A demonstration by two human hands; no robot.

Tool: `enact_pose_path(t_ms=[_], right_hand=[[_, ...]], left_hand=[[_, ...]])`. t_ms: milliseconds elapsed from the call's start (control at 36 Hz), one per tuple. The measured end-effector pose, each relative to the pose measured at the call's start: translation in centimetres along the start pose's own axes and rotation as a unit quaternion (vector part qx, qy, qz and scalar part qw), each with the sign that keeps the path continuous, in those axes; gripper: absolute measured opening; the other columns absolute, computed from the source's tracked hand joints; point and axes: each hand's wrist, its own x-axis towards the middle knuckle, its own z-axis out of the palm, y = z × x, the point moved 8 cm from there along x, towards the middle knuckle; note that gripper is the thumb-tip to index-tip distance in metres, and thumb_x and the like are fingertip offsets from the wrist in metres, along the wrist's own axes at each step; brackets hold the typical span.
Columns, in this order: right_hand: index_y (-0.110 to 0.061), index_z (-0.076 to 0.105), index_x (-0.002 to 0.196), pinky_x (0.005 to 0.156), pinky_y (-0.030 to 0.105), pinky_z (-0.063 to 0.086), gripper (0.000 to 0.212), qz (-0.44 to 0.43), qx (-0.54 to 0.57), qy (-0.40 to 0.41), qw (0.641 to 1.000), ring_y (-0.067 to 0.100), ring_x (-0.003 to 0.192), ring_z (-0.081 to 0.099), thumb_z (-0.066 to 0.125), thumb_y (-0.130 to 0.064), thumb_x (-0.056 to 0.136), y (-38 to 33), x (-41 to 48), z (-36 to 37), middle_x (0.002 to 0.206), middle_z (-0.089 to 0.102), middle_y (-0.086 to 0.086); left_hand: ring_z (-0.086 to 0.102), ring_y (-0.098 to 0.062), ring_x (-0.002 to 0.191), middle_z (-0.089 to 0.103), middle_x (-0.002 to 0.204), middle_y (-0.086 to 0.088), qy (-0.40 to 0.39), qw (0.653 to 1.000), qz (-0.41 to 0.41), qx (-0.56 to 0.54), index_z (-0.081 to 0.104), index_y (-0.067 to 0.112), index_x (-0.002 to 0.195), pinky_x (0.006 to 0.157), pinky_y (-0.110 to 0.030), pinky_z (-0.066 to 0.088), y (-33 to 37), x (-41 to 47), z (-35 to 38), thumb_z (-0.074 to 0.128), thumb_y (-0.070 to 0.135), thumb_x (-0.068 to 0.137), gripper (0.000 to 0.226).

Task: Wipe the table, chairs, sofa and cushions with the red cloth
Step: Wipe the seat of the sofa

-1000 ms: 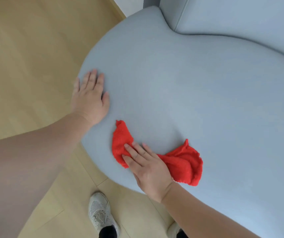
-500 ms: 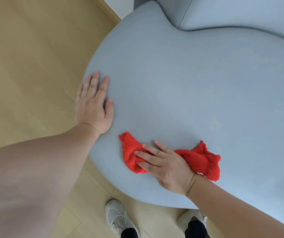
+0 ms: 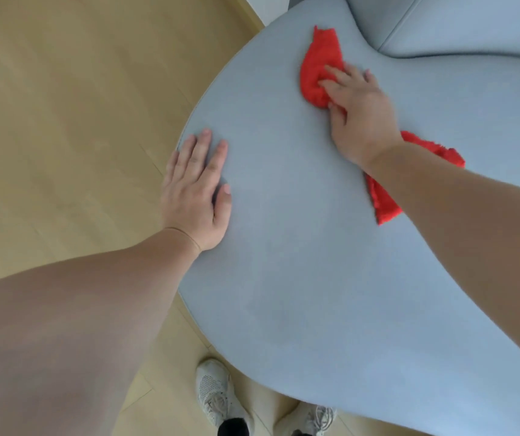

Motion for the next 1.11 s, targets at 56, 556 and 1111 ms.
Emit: enact_pose_path(t_ms=[56, 556, 1111], right_hand=[[-0.008, 0.053, 0.134, 0.116, 0.042, 0.015, 0.046, 0.009, -0.008, 0.007, 1.0, 0.03, 0.141, 0.031, 0.039, -0.005, 0.091, 1.6, 2.2, -0.6, 0.149, 0.042, 0.01], [-0.007, 0.054, 0.134, 0.114, 0.032, 0.027, 0.041, -0.047, 0.042, -0.011, 0.998, 0.029, 0.136, 0.042, 0.042, -0.01, 0.095, -0.2, 1.7, -0.3, 0.144, 0.046, 0.015], [0.004, 0.065, 0.117, 0.104, 0.054, 0.039, 0.034, -0.091, 0.126, -0.025, 0.988, 0.042, 0.121, 0.054, 0.052, -0.002, 0.087, -13.2, -16.9, 5.0, 0.129, 0.058, 0.022]], left_hand=[[0.022, -0.035, 0.141, 0.028, 0.152, -0.018, 0.003, 1.0, 0.002, 0.0, 0.036, 0.007, 0.144, 0.114, -0.052, 0.021, -0.1, 0.0, 0.0, 0.03, 0.027, 0.092, 0.056], [0.02, -0.032, 0.142, 0.027, 0.153, -0.017, 0.009, 1.0, -0.001, 0.011, 0.033, 0.007, 0.145, 0.114, -0.052, 0.019, -0.7, -0.3, 0.5, 0.028, 0.028, 0.092, 0.056], [0.022, -0.028, 0.143, 0.028, 0.153, -0.012, -0.036, 0.997, -0.027, -0.059, 0.039, 0.01, 0.144, 0.117, -0.043, 0.015, -0.5, 0.6, -0.2, 0.036, 0.022, 0.089, 0.056]])
